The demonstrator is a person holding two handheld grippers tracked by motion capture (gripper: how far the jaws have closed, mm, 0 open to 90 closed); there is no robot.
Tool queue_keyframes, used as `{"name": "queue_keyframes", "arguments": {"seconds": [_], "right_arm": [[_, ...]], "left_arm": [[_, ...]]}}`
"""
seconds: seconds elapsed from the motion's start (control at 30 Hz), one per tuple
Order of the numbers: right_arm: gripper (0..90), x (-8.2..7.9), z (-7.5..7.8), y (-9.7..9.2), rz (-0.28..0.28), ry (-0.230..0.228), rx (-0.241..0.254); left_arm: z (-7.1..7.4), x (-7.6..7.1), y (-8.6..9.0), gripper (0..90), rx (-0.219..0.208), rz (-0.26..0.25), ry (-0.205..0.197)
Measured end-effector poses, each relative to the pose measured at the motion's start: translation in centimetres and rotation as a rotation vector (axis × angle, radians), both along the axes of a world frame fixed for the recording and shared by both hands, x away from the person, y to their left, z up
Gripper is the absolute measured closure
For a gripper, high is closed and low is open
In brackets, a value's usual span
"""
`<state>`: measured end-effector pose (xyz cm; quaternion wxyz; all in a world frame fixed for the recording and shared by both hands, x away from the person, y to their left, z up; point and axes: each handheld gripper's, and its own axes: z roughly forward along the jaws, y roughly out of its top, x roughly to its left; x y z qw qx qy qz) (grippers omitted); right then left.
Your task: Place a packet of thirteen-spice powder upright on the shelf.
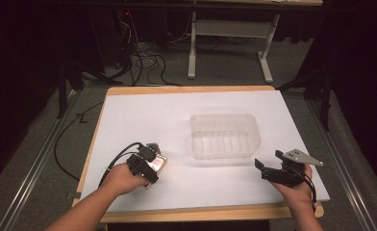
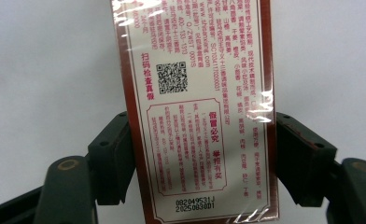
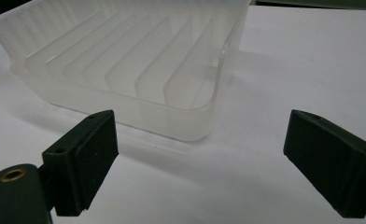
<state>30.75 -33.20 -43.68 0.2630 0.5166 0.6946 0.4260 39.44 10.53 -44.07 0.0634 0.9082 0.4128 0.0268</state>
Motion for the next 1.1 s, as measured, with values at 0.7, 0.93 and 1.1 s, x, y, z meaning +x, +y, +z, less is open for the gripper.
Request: {"name": "queue_keyframes", "arguments": {"seconds": [0.7,0.93,1.1], "right_arm": [[11.1,0.0,0.0,0.0,-0.003,-0.002,-0.003],[11.1,0.0,0.0,0.1,-0.004,-0.001,-0.002],[11.2,0.0,-0.1,0.1,-0.002,-0.002,-0.005]], "left_arm": [[1.4,-1.4,1.4,32.8,-0.137,-0.016,-0.111],[1.7,-2.0,1.9,32.8,-0.193,-0.028,-0.178],[1.7,-2.2,2.2,32.8,-0.226,-0.023,-0.208]]}}
